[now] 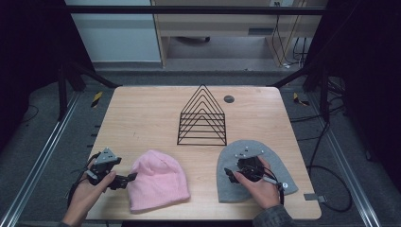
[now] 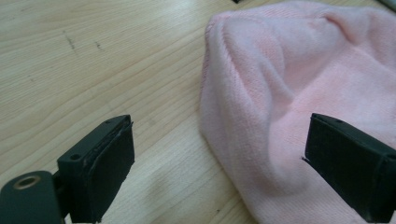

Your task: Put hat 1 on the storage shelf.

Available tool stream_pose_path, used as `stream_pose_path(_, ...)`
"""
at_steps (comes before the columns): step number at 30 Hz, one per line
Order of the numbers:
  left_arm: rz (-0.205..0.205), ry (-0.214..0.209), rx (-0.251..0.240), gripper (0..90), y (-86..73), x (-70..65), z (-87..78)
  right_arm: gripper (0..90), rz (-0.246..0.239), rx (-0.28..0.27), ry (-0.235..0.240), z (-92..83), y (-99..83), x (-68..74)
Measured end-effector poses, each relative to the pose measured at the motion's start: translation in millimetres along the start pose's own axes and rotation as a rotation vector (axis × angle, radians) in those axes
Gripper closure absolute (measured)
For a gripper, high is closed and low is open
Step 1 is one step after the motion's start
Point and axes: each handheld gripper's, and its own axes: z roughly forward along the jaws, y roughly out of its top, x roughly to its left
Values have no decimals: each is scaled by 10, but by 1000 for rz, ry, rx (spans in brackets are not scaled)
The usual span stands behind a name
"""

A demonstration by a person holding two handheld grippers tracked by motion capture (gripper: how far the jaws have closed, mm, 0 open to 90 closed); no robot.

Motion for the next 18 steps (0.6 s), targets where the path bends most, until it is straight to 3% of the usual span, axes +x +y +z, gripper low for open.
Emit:
stream_pose_path(8,32,-38,15,93,154,-115,31,259,3,-13,-9,-7,-15,-1)
stream_pose_path(11,33,-42,58,100,382,-76,74,197,28,6,-25,4,-19,-17)
stream_pose_path(15,29,-27,91,119,545,-20,114,167,41,7,-33,-20,-21,-24)
stream_pose_path(18,52,-23,101,130,655,-26,113,148,38,0,-31,-77,-16,-10)
